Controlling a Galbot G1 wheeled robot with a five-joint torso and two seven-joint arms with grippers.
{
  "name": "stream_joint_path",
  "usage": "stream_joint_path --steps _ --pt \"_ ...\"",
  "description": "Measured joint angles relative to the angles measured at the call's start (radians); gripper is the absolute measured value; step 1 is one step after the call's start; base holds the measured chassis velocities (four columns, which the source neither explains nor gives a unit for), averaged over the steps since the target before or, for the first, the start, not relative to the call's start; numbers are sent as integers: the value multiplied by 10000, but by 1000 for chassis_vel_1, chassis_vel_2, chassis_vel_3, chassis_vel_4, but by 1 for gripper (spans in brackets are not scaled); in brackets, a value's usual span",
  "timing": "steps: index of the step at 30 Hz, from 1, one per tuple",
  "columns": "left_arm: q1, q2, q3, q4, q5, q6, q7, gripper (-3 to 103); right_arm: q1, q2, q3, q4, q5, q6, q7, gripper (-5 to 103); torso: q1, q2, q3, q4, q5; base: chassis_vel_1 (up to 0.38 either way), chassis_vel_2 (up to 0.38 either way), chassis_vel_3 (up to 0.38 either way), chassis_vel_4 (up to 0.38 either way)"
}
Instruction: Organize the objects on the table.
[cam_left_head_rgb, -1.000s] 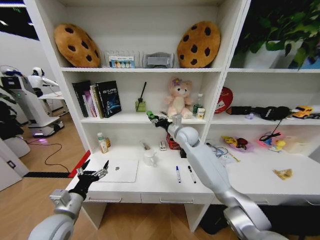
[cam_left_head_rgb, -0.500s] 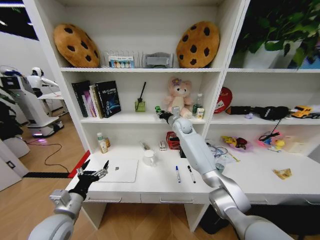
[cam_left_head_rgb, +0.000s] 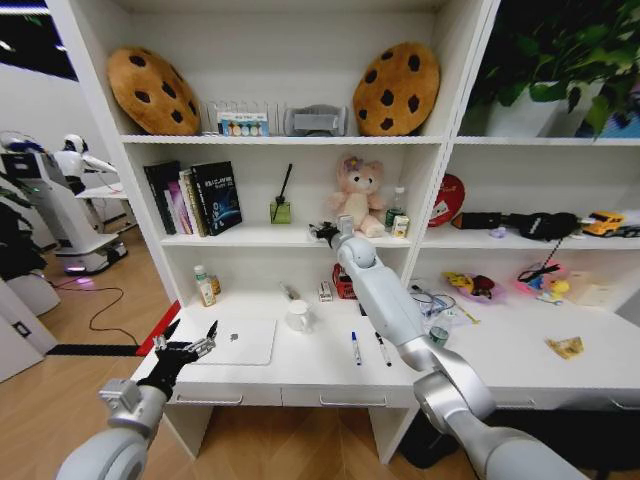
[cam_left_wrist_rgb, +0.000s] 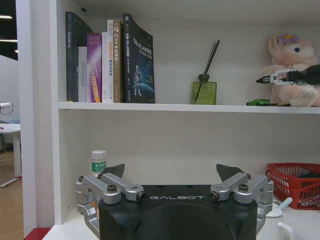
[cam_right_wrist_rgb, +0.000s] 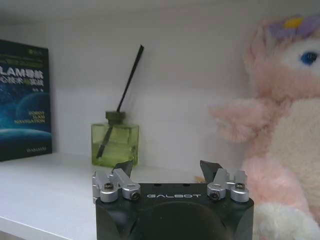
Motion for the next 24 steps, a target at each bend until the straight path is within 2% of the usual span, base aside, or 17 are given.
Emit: stream_joint_path --steps 2,3,4,5,6,8,9,11,13,14,15,18,19,21,22,23,24 --pt "0 0 0 0 0 0 0 100 -151 -180 -139 585 243 -182 282 79 0 0 -1 0 -1 0 0 0 0" --pt "0 0 0 0 0 0 2 100 -407 -433 -362 1372 706 -465 747 90 -1 1 -1 0 -1 0 0 0 0" --pt "1 0 0 0 0 0 1 100 -847 -756 -620 2319 1285 -715 1458 95 -2 1 -1 1 -1 0 0 0 0" --pt "0 0 0 -1 0 0 8 100 -1262 -970 -813 3025 1681 -793 2097 95 -2 1 -2 -1 1 0 0 0 0" --pt "0 0 0 -1 0 0 8 100 -1262 -970 -813 3025 1681 -793 2097 95 -2 1 -2 -1 1 0 0 0 0" --pt "0 -1 0 0 0 1 4 100 -2609 -1611 -1116 4927 2764 -1088 3827 100 -2 1 -1 0 3 0 0 0 0" --pt "0 -1 0 0 0 1 4 100 -2609 -1611 -1116 4927 2764 -1088 3827 100 -2 1 -1 0 3 0 0 0 0" --pt "0 0 0 0 0 1 5 100 -3393 -2014 -997 5807 3079 -1288 4441 100 -3 1 -2 1 3 0 0 0 0" --pt "0 -1 -2 -1 0 1 0 100 -4133 -2430 -702 6419 3126 -1389 4704 100 -3 1 -3 1 2 0 0 0 0" --pt "0 0 0 0 0 1 -2 100 -4997 -2892 -240 6960 3011 -1429 4708 100 -2 1 -3 -1 1 0 0 0 0" --pt "0 0 0 0 0 1 -2 100 -4997 -2892 -240 6960 3011 -1429 4708 100 -2 1 -3 -1 1 0 0 0 0" --pt "0 0 0 1 0 1 1 100 -7273 -3511 1067 7132 2232 -1248 3872 100 -3 1 -2 -9 5 0 0 0 0" --pt "0 0 0 1 0 1 1 100 -7273 -3511 1067 7132 2232 -1248 3872 100 -3 1 -2 -9 5 0 0 0 0" --pt "0 0 0 0 0 2 2 100 -7795 -3505 1476 6605 1631 -838 3249 100 -4 3 -2 -4 1 0 0 0 0" --pt "0 0 0 0 0 2 2 100 -7795 -3505 1476 6605 1631 -838 3249 100 -4 3 -2 -4 1 0 0 0 0" --pt "0 0 0 0 0 1 2 100 -7988 -3400 1660 6067 1048 -370 2582 100 -4 1 -1 0 3 0 0 0 0" --pt "0 0 0 0 0 2 2 100 -8044 -3255 1710 5676 777 -157 2230 100 -3 1 -1 0 1 0 0 0 0"
